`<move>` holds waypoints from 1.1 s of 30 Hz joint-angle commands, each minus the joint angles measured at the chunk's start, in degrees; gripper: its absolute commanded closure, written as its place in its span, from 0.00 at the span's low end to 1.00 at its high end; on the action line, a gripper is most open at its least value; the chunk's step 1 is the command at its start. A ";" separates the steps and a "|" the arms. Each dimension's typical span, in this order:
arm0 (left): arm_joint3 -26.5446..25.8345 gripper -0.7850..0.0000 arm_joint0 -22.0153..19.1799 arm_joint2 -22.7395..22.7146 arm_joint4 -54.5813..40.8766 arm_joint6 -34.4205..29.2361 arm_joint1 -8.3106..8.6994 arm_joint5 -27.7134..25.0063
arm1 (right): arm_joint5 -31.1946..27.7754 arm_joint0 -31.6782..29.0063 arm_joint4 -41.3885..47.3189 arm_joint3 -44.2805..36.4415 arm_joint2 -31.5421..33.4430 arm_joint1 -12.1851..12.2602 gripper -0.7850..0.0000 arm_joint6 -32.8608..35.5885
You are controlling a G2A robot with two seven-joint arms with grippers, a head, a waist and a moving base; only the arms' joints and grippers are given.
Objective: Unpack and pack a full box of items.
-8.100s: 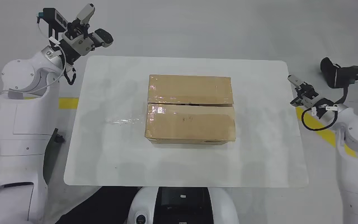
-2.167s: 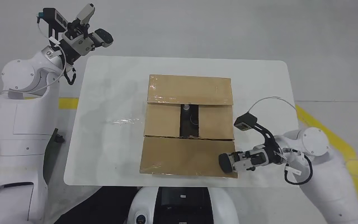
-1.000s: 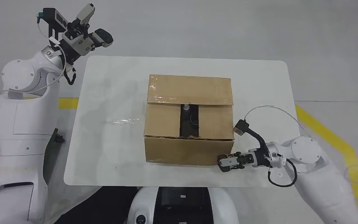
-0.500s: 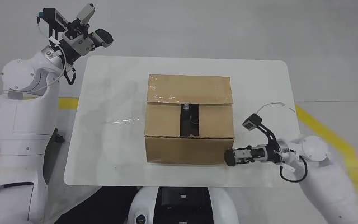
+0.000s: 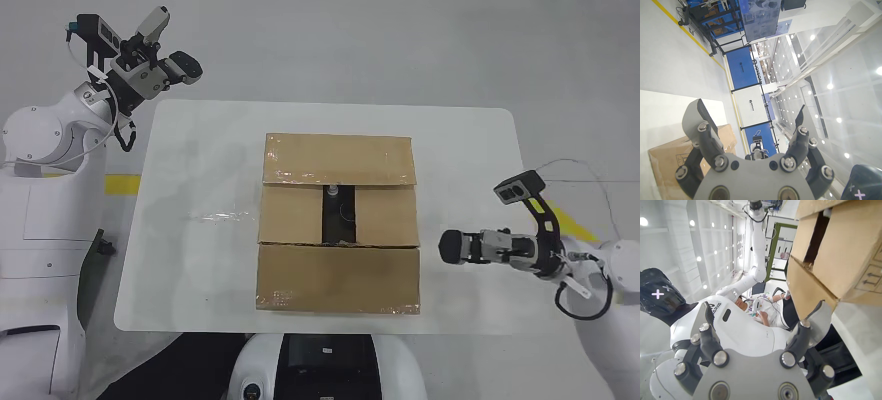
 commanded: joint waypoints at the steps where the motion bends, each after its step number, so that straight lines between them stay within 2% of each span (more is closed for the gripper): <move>1: 0.00 0.00 0.00 0.00 0.00 0.00 0.00 0.00 | -0.37 -0.11 -1.17 0.25 1.26 0.09 0.00 -1.28; 13: 0.00 0.00 0.00 0.00 0.00 0.00 0.00 0.00 | -0.80 0.92 -6.92 2.34 7.26 0.72 0.00 -6.08; 19: 0.00 0.00 0.00 0.00 0.00 0.00 0.00 0.00 | 0.21 1.53 -7.11 3.97 7.03 0.66 0.00 -8.11; 33: 0.00 0.00 0.00 0.00 0.00 0.00 0.00 0.00 | 0.21 1.53 -7.11 3.97 7.03 0.66 0.00 -8.11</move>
